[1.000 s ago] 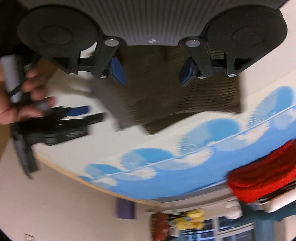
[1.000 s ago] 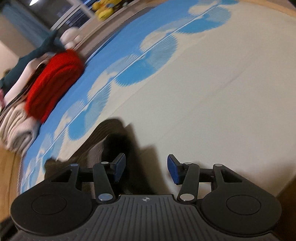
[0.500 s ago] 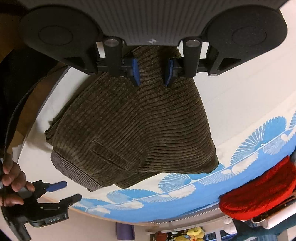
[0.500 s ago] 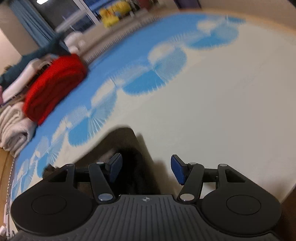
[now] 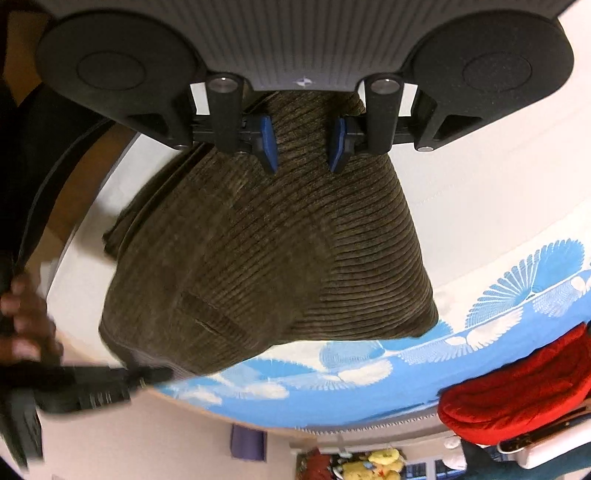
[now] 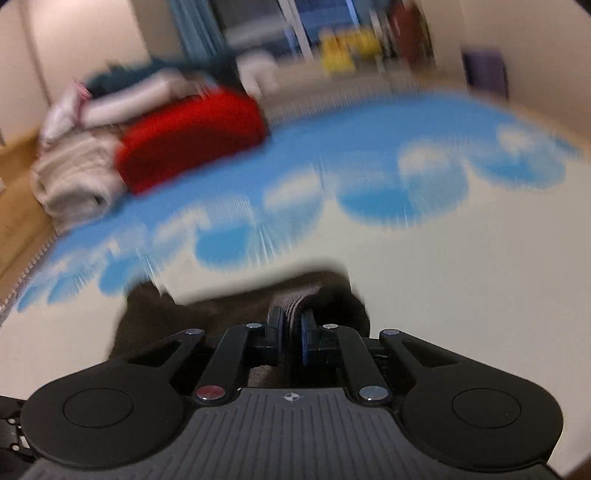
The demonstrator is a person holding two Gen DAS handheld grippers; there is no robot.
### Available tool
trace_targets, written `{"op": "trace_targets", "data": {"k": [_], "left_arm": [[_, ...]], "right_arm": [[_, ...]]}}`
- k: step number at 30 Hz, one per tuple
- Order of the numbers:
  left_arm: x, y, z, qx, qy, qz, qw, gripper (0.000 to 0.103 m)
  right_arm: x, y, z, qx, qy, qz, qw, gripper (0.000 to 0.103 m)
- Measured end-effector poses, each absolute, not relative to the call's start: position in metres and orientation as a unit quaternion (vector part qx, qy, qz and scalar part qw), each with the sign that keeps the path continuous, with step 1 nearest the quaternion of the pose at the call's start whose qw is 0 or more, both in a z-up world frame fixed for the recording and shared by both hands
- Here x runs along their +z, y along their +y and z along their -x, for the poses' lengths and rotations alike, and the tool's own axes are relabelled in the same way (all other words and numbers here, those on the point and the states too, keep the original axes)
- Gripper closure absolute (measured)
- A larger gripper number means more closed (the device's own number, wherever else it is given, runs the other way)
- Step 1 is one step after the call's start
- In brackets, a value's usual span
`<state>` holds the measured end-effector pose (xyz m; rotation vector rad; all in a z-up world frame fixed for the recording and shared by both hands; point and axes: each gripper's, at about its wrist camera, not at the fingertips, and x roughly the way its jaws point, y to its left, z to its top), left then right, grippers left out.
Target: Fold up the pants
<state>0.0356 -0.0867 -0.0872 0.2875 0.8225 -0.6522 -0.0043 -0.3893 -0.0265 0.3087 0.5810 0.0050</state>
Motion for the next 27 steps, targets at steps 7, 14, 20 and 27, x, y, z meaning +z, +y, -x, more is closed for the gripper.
{"op": "trace_targets", "data": {"k": [7, 14, 20, 27], "left_arm": [[-0.087, -0.099, -0.034, -0.315, 0.4, -0.152, 0.847, 0.062], [-0.055, -0.095, -0.058, -0.29, 0.376, -0.098, 0.875, 0.06], [-0.034, -0.116, -0.103, -0.262, 0.337, -0.087, 0.9, 0.078], [-0.078, -0.144, -0.169, -0.2, 0.357, -0.172, 0.896, 0.094]], "right_arm": [[-0.065, -0.41, -0.01, -0.07, 0.408, -0.136, 0.9, 0.074], [-0.018, -0.407, 0.027, -0.015, 0.262, -0.12, 0.957, 0.069], [-0.077, -0.372, 0.014, 0.066, 0.432, 0.015, 0.899, 0.074], [-0.076, -0.385, 0.015, 0.079, 0.428, -0.012, 0.9, 0.073]]}}
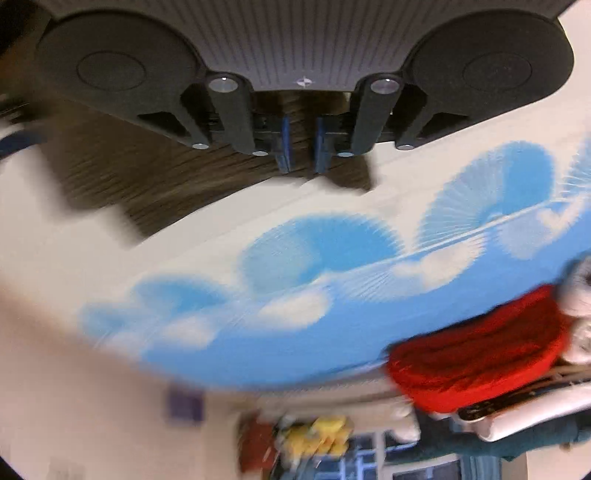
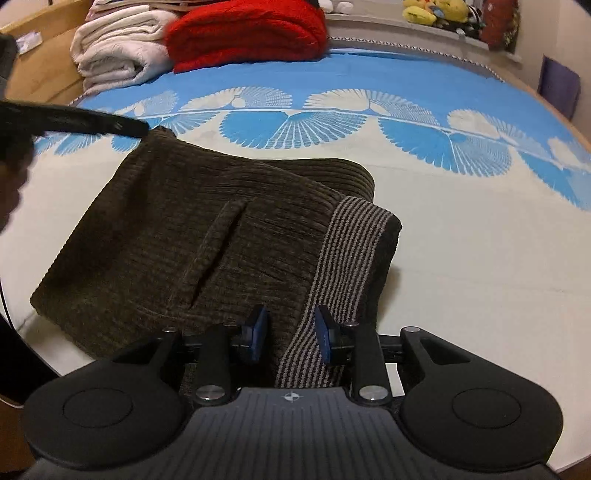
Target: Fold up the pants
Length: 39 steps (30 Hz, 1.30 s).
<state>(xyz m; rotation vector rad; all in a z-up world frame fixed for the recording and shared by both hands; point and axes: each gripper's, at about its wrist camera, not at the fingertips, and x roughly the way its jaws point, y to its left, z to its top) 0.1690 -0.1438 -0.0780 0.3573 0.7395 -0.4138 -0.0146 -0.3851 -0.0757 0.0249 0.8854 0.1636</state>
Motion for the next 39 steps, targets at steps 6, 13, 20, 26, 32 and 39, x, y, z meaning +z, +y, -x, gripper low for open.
{"op": "trace_targets", "data": {"k": [6, 13, 20, 26, 32, 39], "left_arm": [[-0.099, -0.134, -0.188, -0.197, 0.389, -0.146, 0.888, 0.094], [-0.065, -0.067, -0.189, -0.204, 0.483, 0.014, 0.851, 0.041], [-0.041, -0.037, -0.169, -0.235, 0.495, 0.048, 0.835, 0.031], [-0.08, -0.037, -0.183, -0.217, 0.538, 0.103, 0.808, 0.029], [-0.112, -0.051, -0.2, -0.235, 0.581, 0.12, 0.77, 0.023], [-0.137, -0.066, -0.217, -0.249, 0.605, 0.147, 0.742, 0.021]], "right_arm": [[-0.076, -0.375, 0.005, 0.094, 0.425, 0.001, 0.901, 0.075], [-0.062, -0.41, -0.004, 0.071, 0.393, -0.156, 0.903, 0.068], [-0.053, -0.43, -0.007, -0.016, 0.339, -0.224, 0.913, 0.047], [-0.073, -0.432, -0.021, -0.031, 0.385, -0.266, 0.883, 0.023], [-0.103, -0.415, -0.039, -0.032, 0.47, -0.238, 0.85, 0.011], [-0.12, -0.421, -0.047, -0.036, 0.486, -0.311, 0.816, 0.008]]}}
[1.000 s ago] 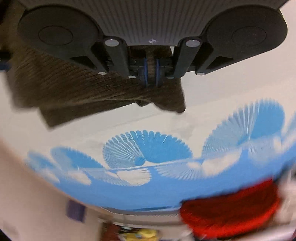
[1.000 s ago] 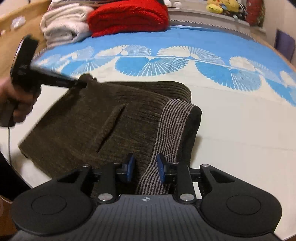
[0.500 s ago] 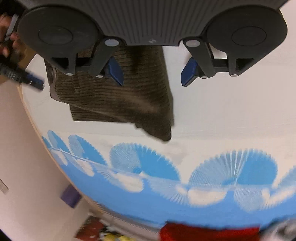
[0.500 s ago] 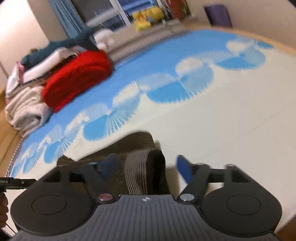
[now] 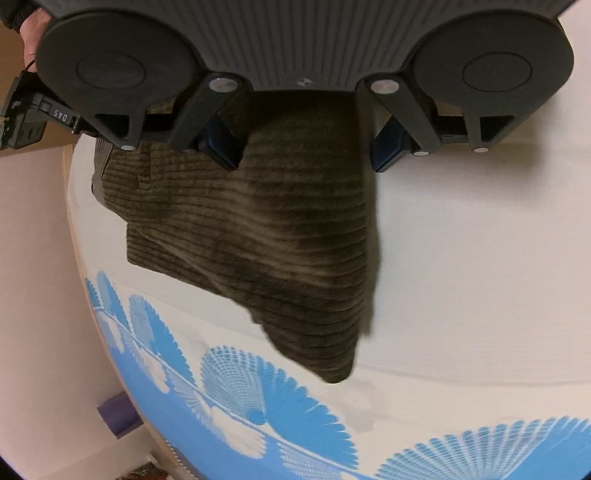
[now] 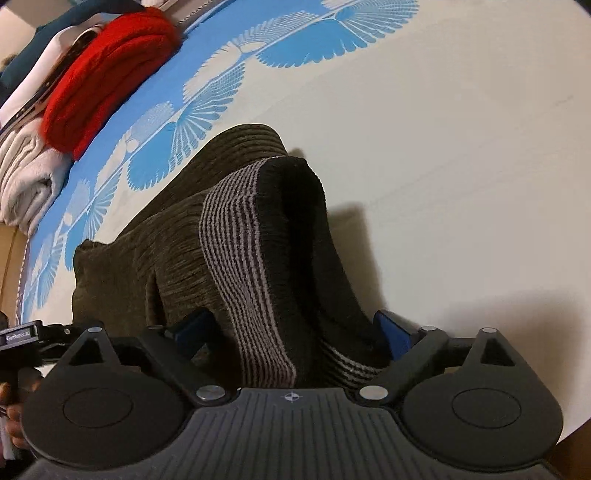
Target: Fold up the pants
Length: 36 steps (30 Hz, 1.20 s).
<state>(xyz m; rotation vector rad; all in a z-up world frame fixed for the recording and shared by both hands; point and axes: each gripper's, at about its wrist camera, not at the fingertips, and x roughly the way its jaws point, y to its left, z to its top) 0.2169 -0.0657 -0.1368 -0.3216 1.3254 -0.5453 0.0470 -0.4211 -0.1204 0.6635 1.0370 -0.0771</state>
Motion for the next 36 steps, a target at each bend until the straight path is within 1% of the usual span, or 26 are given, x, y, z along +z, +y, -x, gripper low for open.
{"op": "trace_targets", "data": {"k": [1, 3, 4, 5, 6, 7, 9, 11, 16, 19, 21, 24, 29, 30, 32, 33, 35, 36], "left_arm": [[-0.136, -0.069, -0.217, -0.252, 0.602, 0.141, 0.744, 0.021], [-0.135, -0.075, -0.217, -0.255, 0.597, 0.129, 0.75, 0.022], [-0.134, -0.078, -0.217, -0.252, 0.594, 0.124, 0.753, 0.028], [-0.133, -0.079, -0.217, -0.249, 0.591, 0.118, 0.758, 0.032], [-0.13, -0.079, -0.216, -0.248, 0.586, 0.111, 0.764, 0.042], [-0.126, -0.079, -0.215, -0.25, 0.579, 0.103, 0.769, 0.054], [-0.112, -0.079, -0.215, -0.261, 0.559, 0.095, 0.781, 0.065], [-0.096, -0.078, -0.216, -0.262, 0.535, 0.079, 0.799, 0.066], [-0.056, -0.056, -0.232, -0.236, 0.474, 0.076, 0.845, 0.068], [-0.04, -0.032, -0.251, -0.219, 0.45, 0.108, 0.859, 0.068], [-0.035, -0.014, -0.265, -0.205, 0.438, 0.127, 0.866, 0.068], [-0.035, 0.001, -0.283, -0.19, 0.432, 0.119, 0.874, 0.068], [-0.044, 0.036, -0.305, -0.166, 0.447, 0.143, 0.867, 0.068], [-0.044, 0.043, -0.309, -0.16, 0.449, 0.143, 0.867, 0.067], [-0.048, 0.054, -0.319, -0.124, 0.462, 0.136, 0.867, 0.056], [-0.049, 0.062, -0.321, -0.087, 0.469, 0.128, 0.869, 0.054], [-0.047, 0.076, -0.321, -0.053, 0.471, 0.118, 0.873, 0.054], [-0.044, 0.08, -0.321, -0.058, 0.472, 0.123, 0.871, 0.054]], "right_arm": [[-0.119, -0.419, -0.049, -0.037, 0.486, -0.307, 0.817, 0.009], [-0.116, -0.414, -0.05, -0.043, 0.482, -0.295, 0.824, 0.014], [-0.113, -0.411, -0.051, -0.047, 0.481, -0.288, 0.827, 0.016], [-0.11, -0.408, -0.052, -0.051, 0.477, -0.28, 0.831, 0.021], [-0.106, -0.405, -0.052, -0.055, 0.472, -0.27, 0.837, 0.028], [-0.101, -0.401, -0.053, -0.057, 0.464, -0.258, 0.845, 0.032], [-0.087, -0.394, -0.052, -0.054, 0.443, -0.233, 0.864, 0.047], [-0.072, -0.388, -0.054, -0.045, 0.417, -0.225, 0.88, 0.053], [-0.038, -0.368, -0.078, -0.005, 0.37, -0.199, 0.907, 0.061], [-0.004, -0.346, -0.106, 0.04, 0.314, -0.165, 0.934, 0.062], [0.015, -0.337, -0.128, 0.059, 0.296, -0.153, 0.941, 0.062], [0.016, -0.33, -0.166, 0.069, 0.318, -0.149, 0.934, 0.061], [-0.019, -0.313, -0.206, 0.076, 0.371, -0.153, 0.913, 0.059], [-0.025, -0.308, -0.21, 0.078, 0.38, -0.156, 0.908, 0.057], [-0.037, -0.3, -0.218, 0.076, 0.407, -0.158, 0.896, 0.052], [-0.043, -0.298, -0.225, 0.063, 0.426, -0.155, 0.889, 0.052], [-0.054, -0.295, -0.229, 0.027, 0.459, -0.157, 0.874, 0.05], [-0.058, -0.298, -0.23, 0.025, 0.469, -0.17, 0.867, 0.044]]}}
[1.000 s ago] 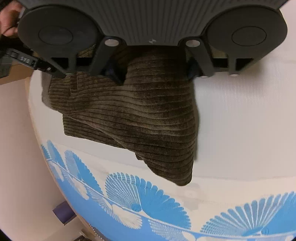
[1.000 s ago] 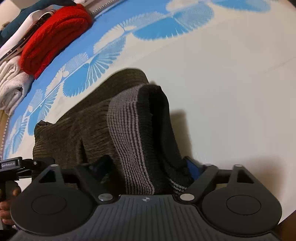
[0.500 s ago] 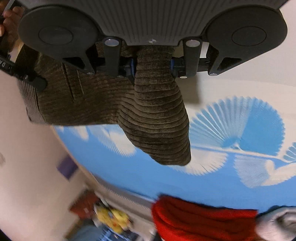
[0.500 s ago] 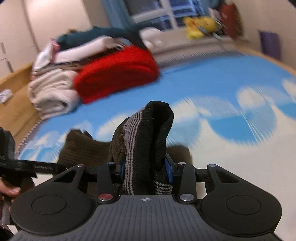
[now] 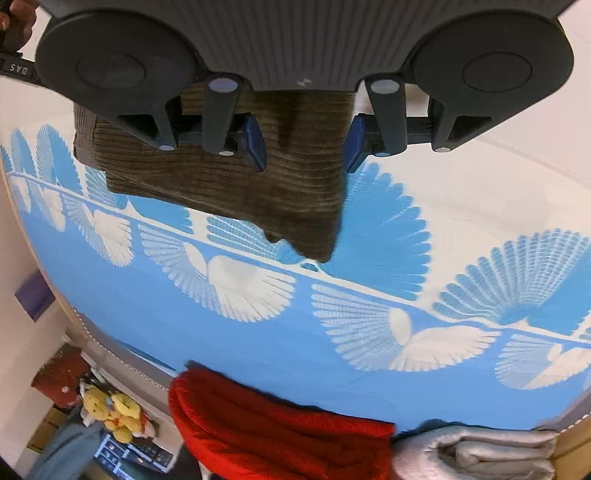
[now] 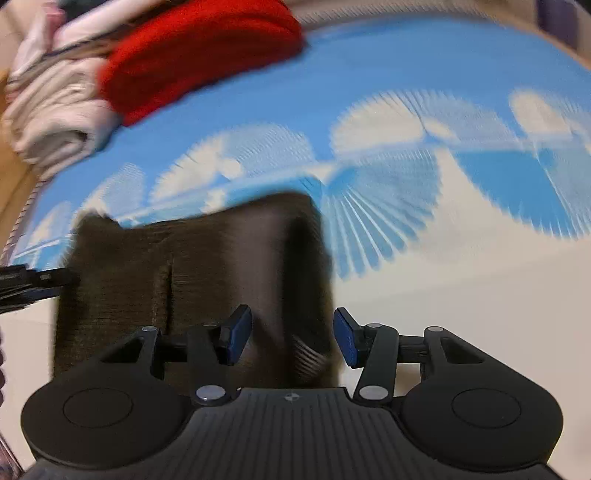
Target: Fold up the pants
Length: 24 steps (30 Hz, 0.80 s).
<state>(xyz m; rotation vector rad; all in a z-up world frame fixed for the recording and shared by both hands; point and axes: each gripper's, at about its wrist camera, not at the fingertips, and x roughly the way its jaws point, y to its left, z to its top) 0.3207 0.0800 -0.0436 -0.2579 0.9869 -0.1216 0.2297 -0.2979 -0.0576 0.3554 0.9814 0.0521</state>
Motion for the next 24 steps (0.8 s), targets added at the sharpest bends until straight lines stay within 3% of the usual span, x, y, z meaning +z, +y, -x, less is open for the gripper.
{"op": "trace_targets", "data": {"k": [3, 5, 8, 10, 11, 14, 17, 19, 21, 24], "left_arm": [[-0.032, 0.075, -0.313, -0.112, 0.47, 0.117, 0.867, 0.054], [-0.031, 0.061, -0.305, -0.135, 0.474, 0.075, 0.867, 0.054], [-0.062, 0.044, -0.297, -0.13, 0.529, 0.006, 0.839, 0.054], [-0.082, 0.038, -0.293, -0.108, 0.545, -0.054, 0.83, 0.042], [-0.082, 0.038, -0.289, -0.103, 0.54, -0.055, 0.834, 0.042], [-0.061, 0.039, -0.277, -0.093, 0.519, -0.041, 0.848, 0.053], [-0.044, 0.034, -0.255, -0.121, 0.496, -0.053, 0.858, 0.053], [-0.06, 0.027, -0.247, -0.141, 0.534, -0.076, 0.83, 0.05], [-0.069, 0.017, -0.228, -0.139, 0.519, -0.137, 0.832, 0.046], [-0.044, 0.014, -0.211, -0.12, 0.504, -0.147, 0.843, 0.045]], "right_arm": [[-0.063, -0.296, -0.232, 0.044, 0.495, -0.183, 0.849, 0.044], [-0.066, -0.29, -0.233, 0.042, 0.502, -0.144, 0.852, 0.037], [-0.068, -0.29, -0.233, 0.028, 0.506, -0.145, 0.85, 0.034], [-0.068, -0.292, -0.234, 0.023, 0.51, -0.154, 0.846, 0.033], [-0.069, -0.291, -0.234, 0.021, 0.511, -0.153, 0.845, 0.031], [-0.061, -0.29, -0.227, 0.003, 0.501, -0.15, 0.852, 0.035], [-0.041, -0.288, -0.215, 0.013, 0.461, -0.142, 0.876, 0.04], [-0.043, -0.282, -0.21, 0.016, 0.482, -0.101, 0.87, 0.04], [-0.06, -0.278, -0.205, 0.002, 0.537, -0.06, 0.842, 0.039], [-0.052, -0.28, -0.19, -0.025, 0.536, -0.048, 0.842, 0.045]]}}
